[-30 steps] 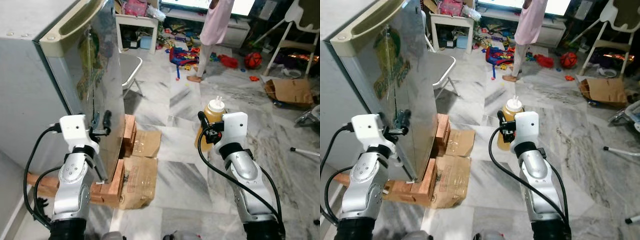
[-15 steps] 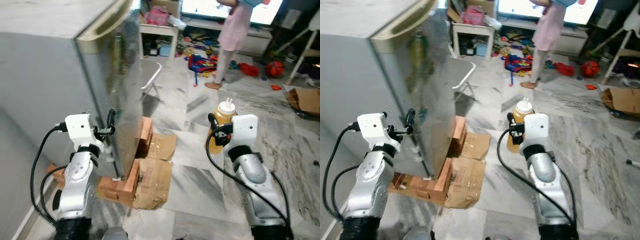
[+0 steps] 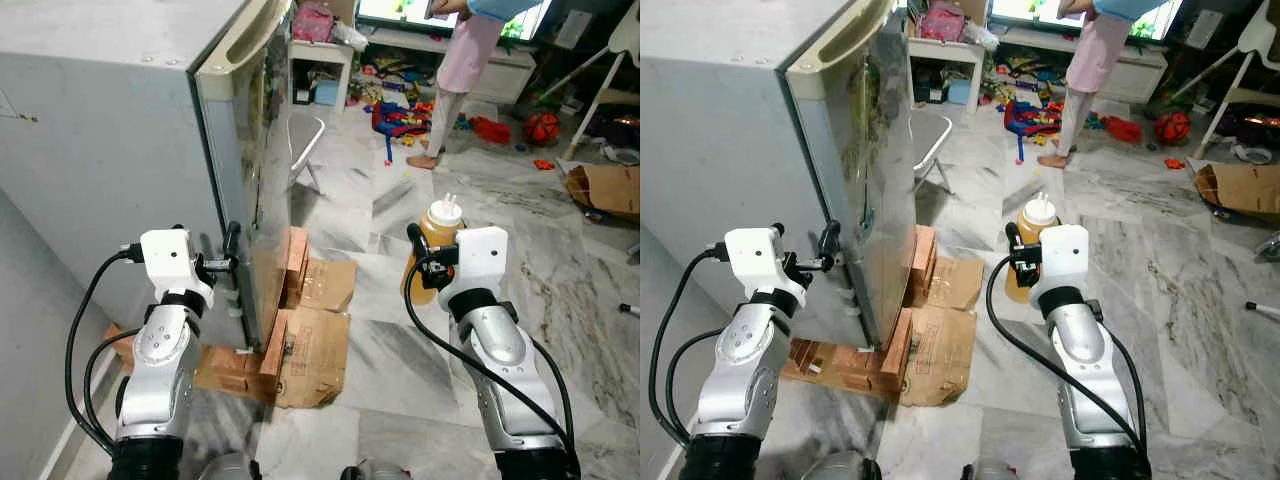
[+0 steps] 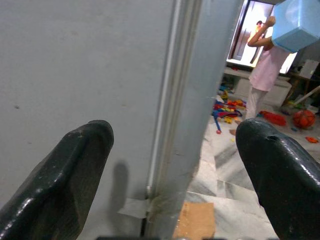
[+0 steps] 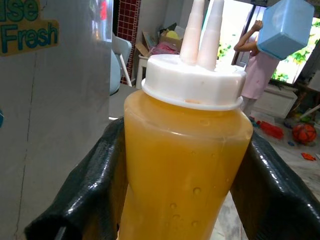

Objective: Restocking fridge

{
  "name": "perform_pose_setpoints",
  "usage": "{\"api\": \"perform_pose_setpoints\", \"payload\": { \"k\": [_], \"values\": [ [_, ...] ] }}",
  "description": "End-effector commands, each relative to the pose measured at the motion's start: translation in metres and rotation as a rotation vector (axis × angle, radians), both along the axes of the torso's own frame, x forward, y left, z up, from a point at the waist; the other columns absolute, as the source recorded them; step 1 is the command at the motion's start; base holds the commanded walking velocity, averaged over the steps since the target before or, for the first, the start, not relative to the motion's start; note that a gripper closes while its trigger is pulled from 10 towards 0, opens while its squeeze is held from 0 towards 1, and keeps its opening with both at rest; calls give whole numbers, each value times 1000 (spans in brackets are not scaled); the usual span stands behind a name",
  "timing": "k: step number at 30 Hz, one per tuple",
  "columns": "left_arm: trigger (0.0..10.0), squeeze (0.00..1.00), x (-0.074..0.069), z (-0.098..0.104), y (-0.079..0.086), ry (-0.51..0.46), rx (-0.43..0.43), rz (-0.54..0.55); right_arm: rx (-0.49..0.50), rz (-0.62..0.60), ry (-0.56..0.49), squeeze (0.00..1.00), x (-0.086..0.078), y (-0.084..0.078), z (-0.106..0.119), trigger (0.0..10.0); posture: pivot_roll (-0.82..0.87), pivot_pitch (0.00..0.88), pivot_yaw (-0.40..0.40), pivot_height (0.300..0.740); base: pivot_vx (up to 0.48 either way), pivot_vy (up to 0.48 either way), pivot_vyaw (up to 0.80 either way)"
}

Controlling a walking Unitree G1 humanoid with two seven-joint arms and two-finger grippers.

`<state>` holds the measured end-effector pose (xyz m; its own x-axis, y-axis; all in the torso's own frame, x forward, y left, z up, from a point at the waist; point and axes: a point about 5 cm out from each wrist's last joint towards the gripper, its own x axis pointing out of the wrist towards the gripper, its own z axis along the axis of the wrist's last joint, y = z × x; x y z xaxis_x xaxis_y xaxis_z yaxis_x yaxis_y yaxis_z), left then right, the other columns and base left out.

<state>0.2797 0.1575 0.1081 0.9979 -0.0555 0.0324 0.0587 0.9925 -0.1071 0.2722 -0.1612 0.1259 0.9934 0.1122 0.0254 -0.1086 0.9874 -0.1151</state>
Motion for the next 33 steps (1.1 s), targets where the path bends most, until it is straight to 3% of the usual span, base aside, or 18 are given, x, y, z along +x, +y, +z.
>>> {"api": "perform_pose_setpoints", "payload": {
  "k": [1,7,20,30,32,33],
  "values": [
    [10000,0,2,2,-6,-4,-2,-30,-8,-2,-20,0,0,-1,6,10000,9,17,-63,740,0,0,0],
    [10000,0,12,4,-12,-15,1,-56,-8,0,-11,0,-5,-3,6,10000,-11,29,-55,740,0,0,0],
    [10000,0,48,14,-19,-36,19,-97,-50,-102,74,0,-50,-30,-3,10000,-98,78,8,740,0,0,0],
    [10000,0,58,19,-33,-54,36,-147,-44,-100,64,0,-46,-22,3,10000,-75,87,23,740,0,0,0],
    [10000,0,58,19,-50,-57,45,-208,-37,-87,64,0,-44,-18,4,10000,-65,79,16,740,0,0,0],
    [10000,0,58,19,-50,-57,45,-208,-37,-87,64,0,-44,-18,4,10000,-65,79,16,740,0,0,0]
  ]
}}
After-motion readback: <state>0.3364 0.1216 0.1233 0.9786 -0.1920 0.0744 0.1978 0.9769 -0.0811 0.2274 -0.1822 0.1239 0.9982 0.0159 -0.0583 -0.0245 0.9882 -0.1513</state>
